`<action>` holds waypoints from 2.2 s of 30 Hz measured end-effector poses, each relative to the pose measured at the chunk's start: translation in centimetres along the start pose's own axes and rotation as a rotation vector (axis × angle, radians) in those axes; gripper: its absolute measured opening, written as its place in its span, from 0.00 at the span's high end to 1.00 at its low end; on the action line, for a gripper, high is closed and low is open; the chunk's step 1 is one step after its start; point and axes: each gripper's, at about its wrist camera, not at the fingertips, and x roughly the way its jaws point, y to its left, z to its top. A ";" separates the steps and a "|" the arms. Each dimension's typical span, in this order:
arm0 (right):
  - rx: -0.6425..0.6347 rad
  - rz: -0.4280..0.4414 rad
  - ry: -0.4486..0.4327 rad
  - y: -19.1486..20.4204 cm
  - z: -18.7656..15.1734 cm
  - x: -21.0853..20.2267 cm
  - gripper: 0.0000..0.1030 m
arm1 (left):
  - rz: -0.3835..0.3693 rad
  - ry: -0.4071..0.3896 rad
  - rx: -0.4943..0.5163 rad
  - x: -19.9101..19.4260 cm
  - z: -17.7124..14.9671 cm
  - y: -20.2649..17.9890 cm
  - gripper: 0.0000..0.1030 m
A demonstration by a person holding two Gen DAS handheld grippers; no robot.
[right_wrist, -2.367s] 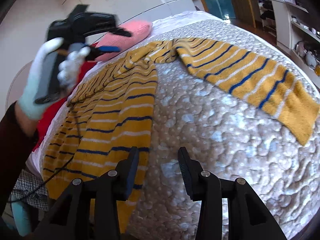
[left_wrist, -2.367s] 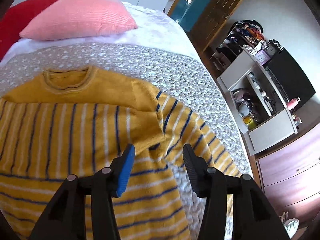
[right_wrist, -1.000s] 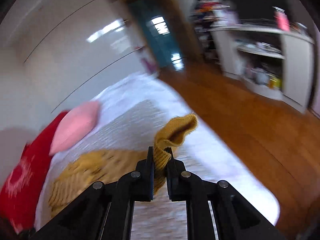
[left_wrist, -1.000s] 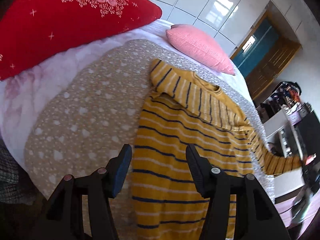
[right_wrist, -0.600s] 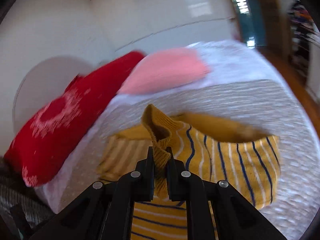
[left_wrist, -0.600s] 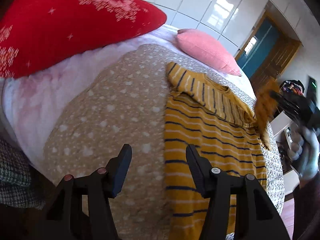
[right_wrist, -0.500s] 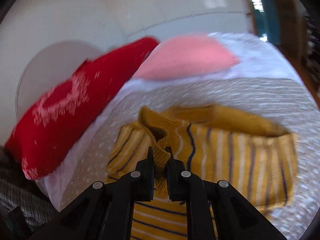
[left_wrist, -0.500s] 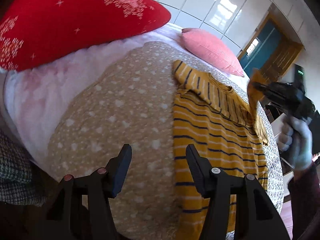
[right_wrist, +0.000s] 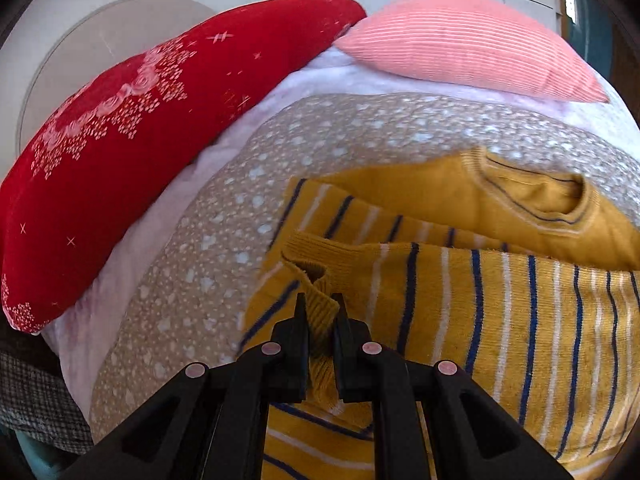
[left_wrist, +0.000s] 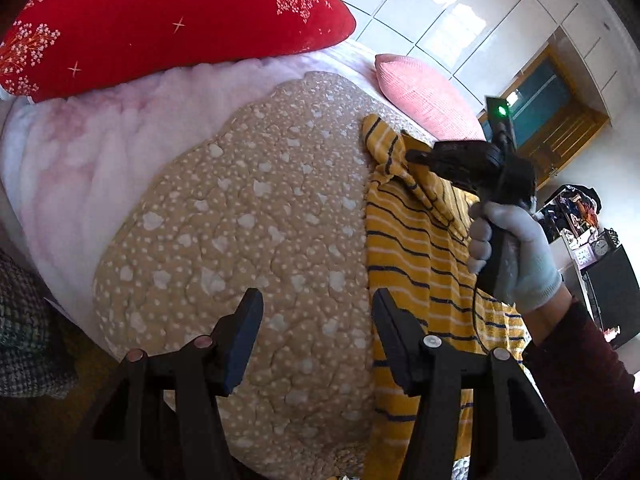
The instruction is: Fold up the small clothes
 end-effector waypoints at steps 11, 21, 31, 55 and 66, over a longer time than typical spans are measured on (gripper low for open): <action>0.048 0.171 -0.049 -0.5 -2.3 -6.7 0.61 | -0.008 0.022 0.019 -0.5 -1.3 -1.5 0.46; 0.305 0.183 -0.103 -13.4 -16.0 -19.2 0.56 | -0.049 0.127 0.025 1.3 -4.2 -3.8 0.46; 0.589 0.095 -0.147 -23.7 -28.6 -24.4 0.45 | -0.010 0.197 0.093 4.5 -7.3 -6.1 0.39; 0.682 0.417 -0.071 -18.1 -35.2 -19.4 0.86 | -0.062 0.288 0.050 3.1 -10.1 -7.0 0.92; 0.536 0.526 -0.128 -15.6 -36.1 -26.4 0.92 | -0.104 0.224 0.144 -3.6 -11.5 -8.5 0.92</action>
